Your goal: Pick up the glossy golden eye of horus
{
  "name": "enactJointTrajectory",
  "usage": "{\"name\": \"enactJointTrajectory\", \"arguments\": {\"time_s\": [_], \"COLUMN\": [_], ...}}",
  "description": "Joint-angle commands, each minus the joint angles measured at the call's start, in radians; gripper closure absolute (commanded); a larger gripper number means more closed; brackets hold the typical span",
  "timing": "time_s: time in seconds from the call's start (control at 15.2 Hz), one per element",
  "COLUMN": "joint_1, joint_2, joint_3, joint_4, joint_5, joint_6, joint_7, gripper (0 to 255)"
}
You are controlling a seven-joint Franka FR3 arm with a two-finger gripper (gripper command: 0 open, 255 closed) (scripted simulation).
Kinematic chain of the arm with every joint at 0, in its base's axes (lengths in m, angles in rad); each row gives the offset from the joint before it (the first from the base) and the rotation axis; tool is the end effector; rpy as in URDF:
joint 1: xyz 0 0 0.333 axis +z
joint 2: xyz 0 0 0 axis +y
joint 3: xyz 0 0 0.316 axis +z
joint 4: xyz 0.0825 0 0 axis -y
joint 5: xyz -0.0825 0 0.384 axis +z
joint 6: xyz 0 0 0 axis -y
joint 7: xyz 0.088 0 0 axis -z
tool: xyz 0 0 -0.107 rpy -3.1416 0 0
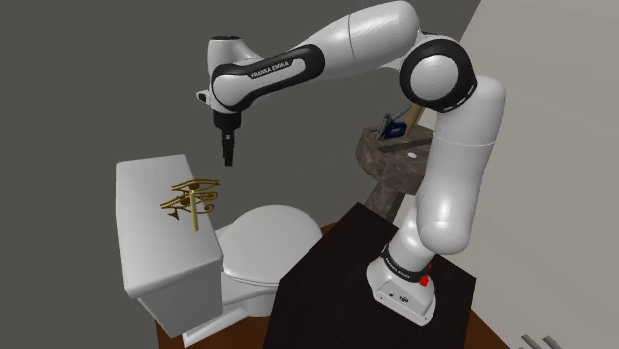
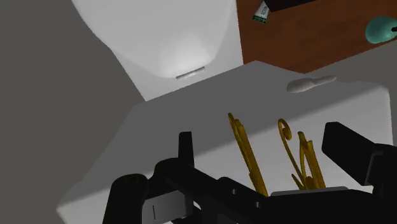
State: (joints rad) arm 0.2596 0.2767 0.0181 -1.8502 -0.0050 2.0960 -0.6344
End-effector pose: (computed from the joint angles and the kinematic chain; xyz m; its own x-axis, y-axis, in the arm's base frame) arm 0.5965 0.1691 0.3722 0.6102 0.7919 -0.0244 0.7917 -0.6106 -0.0188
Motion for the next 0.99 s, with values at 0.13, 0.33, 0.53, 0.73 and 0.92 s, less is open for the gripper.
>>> {"name": "enactJointTrajectory", "arguments": {"time_s": [0.13, 0.33, 0.53, 0.73, 0.92], "joint_1": [0.03, 0.054, 0.07, 0.07, 0.071], "joint_2": [0.115, 0.199, 0.254, 0.275, 0.297], "joint_3": [0.034, 0.057, 0.069, 0.068, 0.066], "joint_4": [0.09, 0.163, 0.203, 0.193, 0.186], "joint_5": [-0.023, -0.045, -0.06, -0.063, -0.065], "joint_6": [0.03, 0.042, 0.058, 0.089, 0.118], "joint_7": [-0.067, -0.115, -0.142, -0.14, -0.138], "gripper": [0, 0, 0, 0, 0]}}
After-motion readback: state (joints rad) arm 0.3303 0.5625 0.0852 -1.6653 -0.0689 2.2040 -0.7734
